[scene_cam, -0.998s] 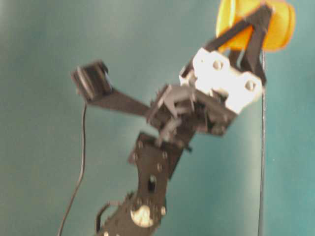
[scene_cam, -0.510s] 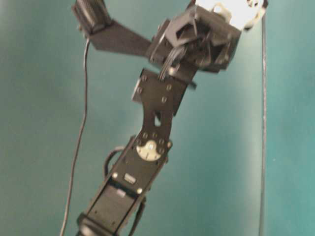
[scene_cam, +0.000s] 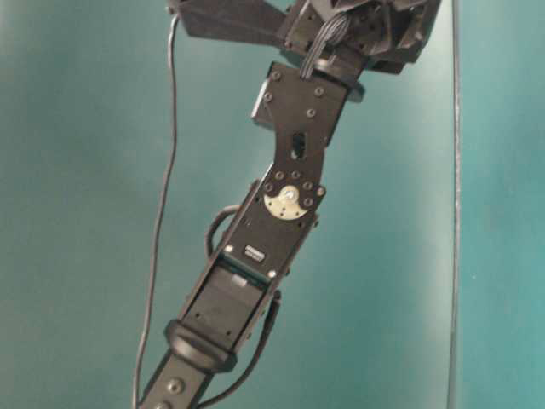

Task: Move the cup to the right with left arm.

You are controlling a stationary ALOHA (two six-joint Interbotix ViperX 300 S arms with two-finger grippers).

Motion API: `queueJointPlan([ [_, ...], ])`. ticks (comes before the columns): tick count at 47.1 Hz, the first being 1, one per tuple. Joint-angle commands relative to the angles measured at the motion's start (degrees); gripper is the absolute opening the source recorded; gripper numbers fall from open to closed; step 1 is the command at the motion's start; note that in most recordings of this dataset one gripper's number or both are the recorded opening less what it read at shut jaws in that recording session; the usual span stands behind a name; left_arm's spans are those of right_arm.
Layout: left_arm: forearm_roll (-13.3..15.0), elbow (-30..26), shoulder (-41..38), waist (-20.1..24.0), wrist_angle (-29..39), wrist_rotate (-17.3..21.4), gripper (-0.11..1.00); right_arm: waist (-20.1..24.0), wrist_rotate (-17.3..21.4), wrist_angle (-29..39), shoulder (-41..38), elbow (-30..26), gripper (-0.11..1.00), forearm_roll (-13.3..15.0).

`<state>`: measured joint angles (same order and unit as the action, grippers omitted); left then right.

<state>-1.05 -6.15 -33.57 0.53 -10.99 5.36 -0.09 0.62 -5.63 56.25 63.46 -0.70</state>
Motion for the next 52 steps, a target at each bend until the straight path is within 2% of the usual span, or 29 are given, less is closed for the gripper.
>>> queueJointPlan([
  [1,-0.1,-2.6,0.7,0.3,-0.3,-0.1,0.65,0.0,-0.1,-0.2,0.0,-1.9,-0.01,-0.1],
  [26,-0.2,-8.1,-3.4,0.5,0.5,-0.1,0.65,0.0,-0.1,-0.2,0.3,-2.2,-0.01,-0.1],
  [52,-0.1,-9.0,-4.2,0.5,0.9,-0.1,0.65,0.0,-0.2,-0.2,0.4,-2.2,-0.01,-0.1],
])
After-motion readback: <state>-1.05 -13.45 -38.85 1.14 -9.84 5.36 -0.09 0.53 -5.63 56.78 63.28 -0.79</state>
